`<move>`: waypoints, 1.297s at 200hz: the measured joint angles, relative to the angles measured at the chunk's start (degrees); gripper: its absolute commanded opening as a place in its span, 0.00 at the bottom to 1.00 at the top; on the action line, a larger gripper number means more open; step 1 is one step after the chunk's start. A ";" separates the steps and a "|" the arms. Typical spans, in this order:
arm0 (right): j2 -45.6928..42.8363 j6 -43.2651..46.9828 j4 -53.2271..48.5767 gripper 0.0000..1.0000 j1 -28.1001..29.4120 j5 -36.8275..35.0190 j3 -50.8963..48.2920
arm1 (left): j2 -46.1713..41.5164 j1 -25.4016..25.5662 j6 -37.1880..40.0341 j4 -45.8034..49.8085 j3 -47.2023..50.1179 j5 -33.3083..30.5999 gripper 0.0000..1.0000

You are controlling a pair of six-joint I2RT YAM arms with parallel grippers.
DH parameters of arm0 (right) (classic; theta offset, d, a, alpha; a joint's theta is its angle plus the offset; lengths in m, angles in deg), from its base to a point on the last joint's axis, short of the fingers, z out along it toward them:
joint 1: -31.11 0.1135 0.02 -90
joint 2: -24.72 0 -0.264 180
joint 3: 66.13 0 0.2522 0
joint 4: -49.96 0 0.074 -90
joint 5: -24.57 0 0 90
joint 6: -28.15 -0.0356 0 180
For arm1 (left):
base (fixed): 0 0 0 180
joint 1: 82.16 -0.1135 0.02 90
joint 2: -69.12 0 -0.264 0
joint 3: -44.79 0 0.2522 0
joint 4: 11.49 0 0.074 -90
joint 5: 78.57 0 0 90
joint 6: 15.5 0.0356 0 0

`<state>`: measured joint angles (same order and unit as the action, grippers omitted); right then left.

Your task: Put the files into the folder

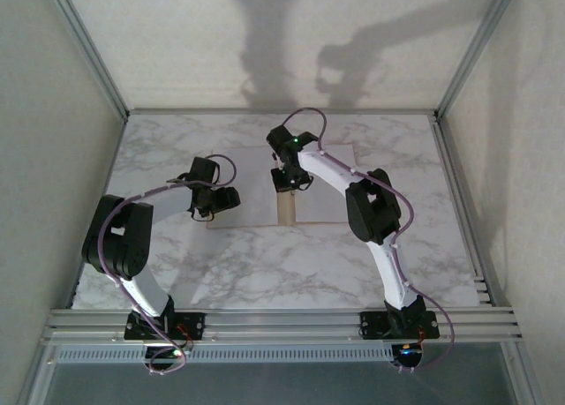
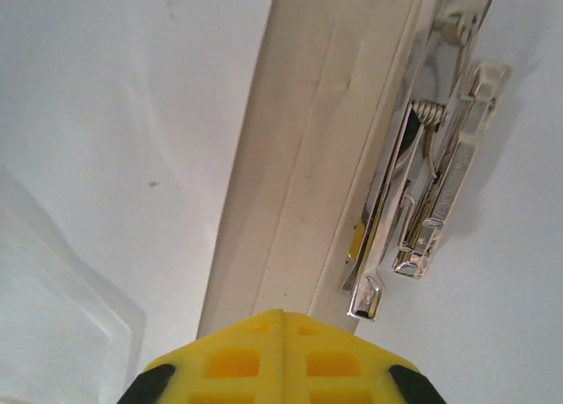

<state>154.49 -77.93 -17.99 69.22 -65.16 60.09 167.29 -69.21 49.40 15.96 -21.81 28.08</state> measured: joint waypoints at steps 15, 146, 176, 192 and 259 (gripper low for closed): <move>-1.29 0.04 -0.55 0.05 -0.22 0.33 0.48 | 0.00 0.00 0.00 0.00 0.00 0.02 0.71; -24.61 -1.75 7.08 0.22 -7.28 6.43 -16.94 | -4.31 -0.11 -0.02 9.18 -9.31 -0.57 0.91; -28.55 -2.34 10.34 0.27 -9.03 6.47 -26.05 | -9.14 -1.16 -0.66 9.35 -7.15 -2.64 0.93; -30.40 -2.64 11.96 0.28 -9.77 6.45 -30.32 | -11.56 -2.32 -1.01 8.92 -3.85 -3.23 0.91; -33.57 -4.15 16.94 0.29 -11.04 6.93 -41.05 | -14.25 -4.96 -4.55 7.76 10.08 -1.64 0.65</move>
<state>120.92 -82.08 -1.05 58.18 -58.23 19.05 153.04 -74.18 44.86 23.72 -11.74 26.44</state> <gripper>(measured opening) 0.291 0.683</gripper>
